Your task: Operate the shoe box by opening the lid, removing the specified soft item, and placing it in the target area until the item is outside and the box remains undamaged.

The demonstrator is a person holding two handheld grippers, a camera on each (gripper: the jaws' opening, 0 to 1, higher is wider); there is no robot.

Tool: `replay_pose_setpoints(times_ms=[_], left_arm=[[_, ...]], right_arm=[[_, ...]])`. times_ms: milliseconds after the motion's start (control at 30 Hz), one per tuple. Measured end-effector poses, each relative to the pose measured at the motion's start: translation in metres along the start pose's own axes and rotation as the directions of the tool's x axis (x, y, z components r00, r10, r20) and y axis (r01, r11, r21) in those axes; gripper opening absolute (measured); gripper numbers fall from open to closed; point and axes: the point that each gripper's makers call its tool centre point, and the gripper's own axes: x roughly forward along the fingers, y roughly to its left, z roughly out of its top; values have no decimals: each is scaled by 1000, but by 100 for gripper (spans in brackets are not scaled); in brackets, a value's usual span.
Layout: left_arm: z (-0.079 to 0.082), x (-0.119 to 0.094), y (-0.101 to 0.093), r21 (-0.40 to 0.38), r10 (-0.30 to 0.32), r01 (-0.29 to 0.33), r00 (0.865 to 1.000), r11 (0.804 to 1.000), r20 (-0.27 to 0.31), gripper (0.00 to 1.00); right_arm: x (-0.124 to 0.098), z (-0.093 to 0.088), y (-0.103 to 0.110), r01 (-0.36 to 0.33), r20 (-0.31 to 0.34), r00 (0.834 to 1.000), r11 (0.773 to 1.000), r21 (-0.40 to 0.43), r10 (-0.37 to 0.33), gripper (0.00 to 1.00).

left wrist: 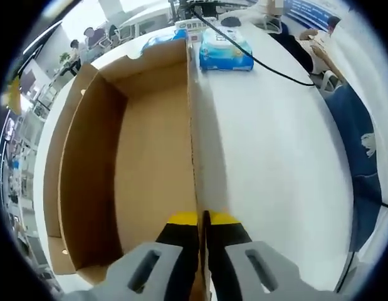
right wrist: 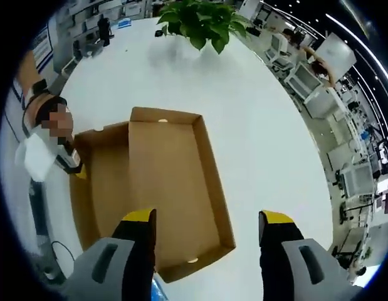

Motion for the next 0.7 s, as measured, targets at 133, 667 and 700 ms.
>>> replay_pose_setpoints(times_ms=[133,667,700], left_arm=[[0,0,0,-1,0,0,1000,1000,0,1],[1,1,1,-22,14,-14,1000,1000,3,1],[1,1,0,-21,15,-15,1000,1000,4,1]], right_arm=[[10,-5,-7,-10,-17,1000,1000,8,10,67],[50,0,-22,-65,-8,998,998,1,65,66],[52,-1,-23,-69,-12,998,998,0,69,66]])
